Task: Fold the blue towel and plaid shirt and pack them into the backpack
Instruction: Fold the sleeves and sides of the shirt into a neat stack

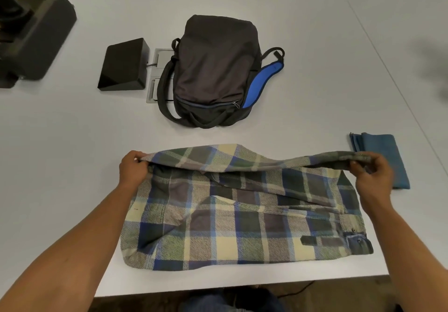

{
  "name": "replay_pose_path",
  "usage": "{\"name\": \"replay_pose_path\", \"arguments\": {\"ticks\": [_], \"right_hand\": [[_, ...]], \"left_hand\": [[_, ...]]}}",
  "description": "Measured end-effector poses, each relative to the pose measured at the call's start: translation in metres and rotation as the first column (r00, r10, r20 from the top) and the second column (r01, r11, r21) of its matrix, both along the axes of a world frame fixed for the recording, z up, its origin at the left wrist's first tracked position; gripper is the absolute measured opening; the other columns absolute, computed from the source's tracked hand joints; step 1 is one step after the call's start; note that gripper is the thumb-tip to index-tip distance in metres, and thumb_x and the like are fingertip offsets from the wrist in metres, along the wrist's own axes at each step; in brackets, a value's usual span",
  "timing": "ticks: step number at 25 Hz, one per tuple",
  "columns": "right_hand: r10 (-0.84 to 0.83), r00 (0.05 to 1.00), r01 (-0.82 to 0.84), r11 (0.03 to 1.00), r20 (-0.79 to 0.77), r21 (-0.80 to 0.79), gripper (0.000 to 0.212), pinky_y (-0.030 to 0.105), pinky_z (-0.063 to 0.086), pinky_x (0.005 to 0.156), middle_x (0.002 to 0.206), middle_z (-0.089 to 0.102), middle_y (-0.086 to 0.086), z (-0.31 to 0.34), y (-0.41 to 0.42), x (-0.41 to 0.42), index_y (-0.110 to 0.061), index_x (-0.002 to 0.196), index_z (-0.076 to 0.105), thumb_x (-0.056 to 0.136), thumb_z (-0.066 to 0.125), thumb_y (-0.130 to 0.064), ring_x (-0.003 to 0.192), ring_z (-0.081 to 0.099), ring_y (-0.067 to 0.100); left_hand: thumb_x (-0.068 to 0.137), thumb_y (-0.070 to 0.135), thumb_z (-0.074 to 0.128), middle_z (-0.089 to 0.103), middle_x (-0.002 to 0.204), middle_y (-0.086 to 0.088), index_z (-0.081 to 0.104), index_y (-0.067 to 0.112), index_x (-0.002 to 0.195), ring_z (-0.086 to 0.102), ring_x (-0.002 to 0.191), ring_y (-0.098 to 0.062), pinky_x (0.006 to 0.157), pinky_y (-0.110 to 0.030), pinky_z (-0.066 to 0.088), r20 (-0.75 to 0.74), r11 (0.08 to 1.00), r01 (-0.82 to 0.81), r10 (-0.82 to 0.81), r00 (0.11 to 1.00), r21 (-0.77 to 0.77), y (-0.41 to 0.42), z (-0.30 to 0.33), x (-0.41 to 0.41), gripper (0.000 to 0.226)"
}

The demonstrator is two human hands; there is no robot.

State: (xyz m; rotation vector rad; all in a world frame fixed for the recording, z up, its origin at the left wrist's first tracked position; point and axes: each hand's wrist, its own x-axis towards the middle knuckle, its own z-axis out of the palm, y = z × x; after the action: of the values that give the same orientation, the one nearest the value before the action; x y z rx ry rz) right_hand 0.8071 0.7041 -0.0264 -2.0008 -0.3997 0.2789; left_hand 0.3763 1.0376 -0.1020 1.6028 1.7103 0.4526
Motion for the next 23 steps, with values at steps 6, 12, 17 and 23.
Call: {"name": "replay_pose_path", "arguments": {"ticks": [6,12,17,23], "right_hand": [[0.081,0.994,-0.082,0.997,-0.067,-0.013,0.024,0.022,0.042,0.09,0.113,0.063,0.006,-0.011,0.003,-0.009,-0.016,0.104,0.062,0.089,0.064,0.003,0.109,0.056,0.017],[0.093,0.97,-0.107,0.993,-0.226,-0.052,0.026,0.04,0.054,0.089,0.104,0.068,0.003,-0.047,-0.022,-0.009,-0.019,0.095,0.066,0.087,0.065,0.006,0.102,0.063,0.024],[0.009,0.93,-0.059,0.99,-0.368,-0.125,0.02,0.033,0.054,0.07,0.103,0.063,0.002,-0.063,-0.044,-0.007,-0.013,0.105,0.061,0.091,0.061,0.002,0.097,0.062,0.023],[-0.066,0.9,-0.049,0.967,-0.431,-0.25,0.023,0.049,0.056,0.086,0.11,0.061,0.007,-0.076,-0.049,0.006,-0.019,0.112,0.054,0.093,0.061,-0.008,0.092,0.062,0.023]], "left_hand": [[0.074,-0.008,0.059,0.053,0.124,-0.019,0.06,0.002,0.113,0.051,0.112,-0.038,0.092,-0.048,0.044,-0.319,0.919,0.295,-0.206,0.925,0.262,-0.042,0.006,0.025,0.04],[0.09,0.018,0.062,0.056,0.108,-0.01,0.052,0.007,0.113,0.054,0.092,-0.024,0.074,-0.037,0.046,-0.216,0.925,0.304,-0.256,0.942,0.227,-0.104,0.005,0.06,0.027],[0.09,0.057,0.056,0.065,0.097,-0.008,0.053,0.008,0.119,0.067,0.087,-0.023,0.085,-0.043,0.056,0.228,0.911,-0.077,0.182,0.957,-0.405,-0.122,-0.013,0.09,0.057],[0.091,0.032,0.066,0.059,0.128,-0.015,0.046,0.006,0.138,0.062,0.112,-0.03,0.089,-0.039,0.054,0.445,0.779,-0.065,0.422,0.79,-0.623,-0.108,-0.025,0.114,0.057]]}}
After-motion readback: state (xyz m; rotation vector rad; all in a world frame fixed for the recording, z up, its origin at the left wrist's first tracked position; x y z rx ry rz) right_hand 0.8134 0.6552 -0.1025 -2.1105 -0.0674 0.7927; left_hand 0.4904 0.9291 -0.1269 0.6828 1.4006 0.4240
